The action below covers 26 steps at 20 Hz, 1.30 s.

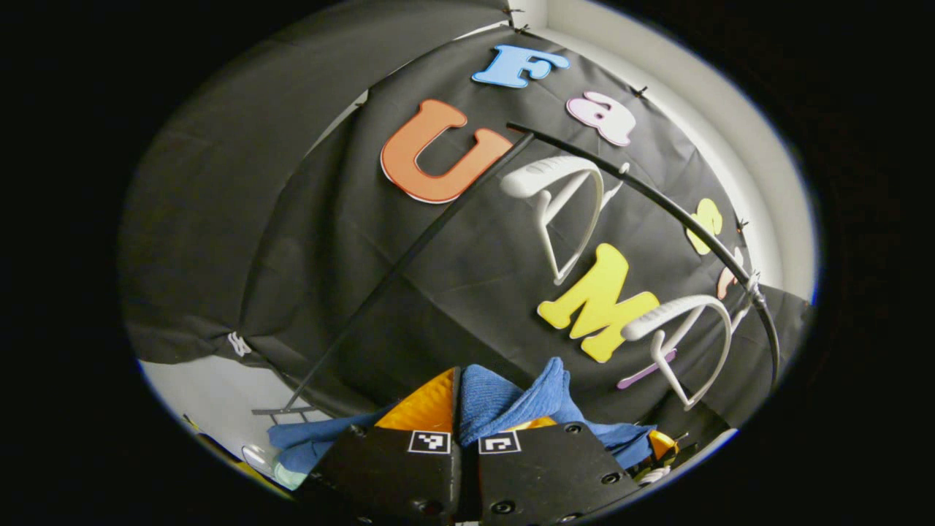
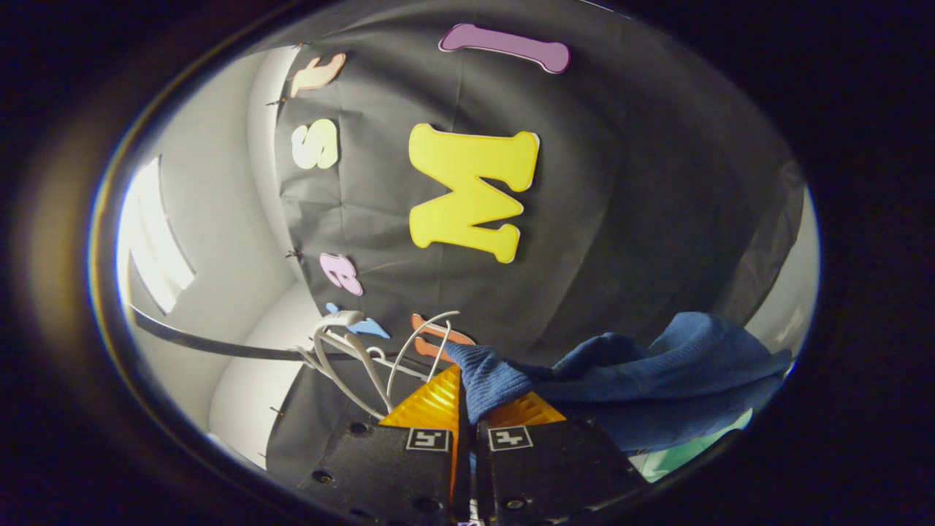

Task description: Grasp the clothes on the hanger with both hands and then place them into the laundry hamper below.

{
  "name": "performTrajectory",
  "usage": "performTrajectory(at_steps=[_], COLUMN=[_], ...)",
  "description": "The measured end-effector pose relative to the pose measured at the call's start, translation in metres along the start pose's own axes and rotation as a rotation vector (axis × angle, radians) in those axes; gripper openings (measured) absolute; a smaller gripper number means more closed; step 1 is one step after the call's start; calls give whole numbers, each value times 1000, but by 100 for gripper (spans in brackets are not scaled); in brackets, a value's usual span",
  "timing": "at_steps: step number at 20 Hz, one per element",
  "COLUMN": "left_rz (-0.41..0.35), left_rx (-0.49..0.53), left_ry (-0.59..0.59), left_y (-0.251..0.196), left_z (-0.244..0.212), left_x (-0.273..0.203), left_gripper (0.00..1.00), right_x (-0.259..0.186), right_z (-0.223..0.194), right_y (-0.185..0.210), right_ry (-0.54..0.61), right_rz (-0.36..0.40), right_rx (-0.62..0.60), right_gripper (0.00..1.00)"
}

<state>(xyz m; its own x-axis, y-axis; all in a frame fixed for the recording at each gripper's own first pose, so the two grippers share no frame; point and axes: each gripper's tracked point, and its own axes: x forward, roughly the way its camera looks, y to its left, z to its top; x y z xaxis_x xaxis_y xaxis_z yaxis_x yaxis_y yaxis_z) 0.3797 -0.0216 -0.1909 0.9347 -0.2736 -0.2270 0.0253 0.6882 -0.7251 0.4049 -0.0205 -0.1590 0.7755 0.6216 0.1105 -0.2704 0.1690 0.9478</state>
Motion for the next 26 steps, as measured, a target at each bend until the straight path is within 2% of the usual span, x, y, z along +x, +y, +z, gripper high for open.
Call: performTrajectory(at_steps=[6,10,14,19,23,26], left_rz=[4,32,-16,-60,-62,-51], left_rx=[14,101,107,174,245,300], left_ry=[17,38,71,129,186,248], left_y=[-19,-33,-62,-90,-92,-79], left_z=[-4,-13,-24,-42,-72,-99], left_x=[-20,-41,-53,-66,-79,-85], left_gripper=[4,4,4,4,5,4], right_x=[3,3,10,15,20,19], right_z=[-29,-58,-101,-148,-189,-217], right_y=[17,30,53,72,68,45], right_ry=[26,42,100,161,211,263], right_rz=[-48,-114,-136,-151,-183,-237], right_rx=[-96,-227,-316,-435,-488,-519], right_gripper=[6,6,6,7,7,7])
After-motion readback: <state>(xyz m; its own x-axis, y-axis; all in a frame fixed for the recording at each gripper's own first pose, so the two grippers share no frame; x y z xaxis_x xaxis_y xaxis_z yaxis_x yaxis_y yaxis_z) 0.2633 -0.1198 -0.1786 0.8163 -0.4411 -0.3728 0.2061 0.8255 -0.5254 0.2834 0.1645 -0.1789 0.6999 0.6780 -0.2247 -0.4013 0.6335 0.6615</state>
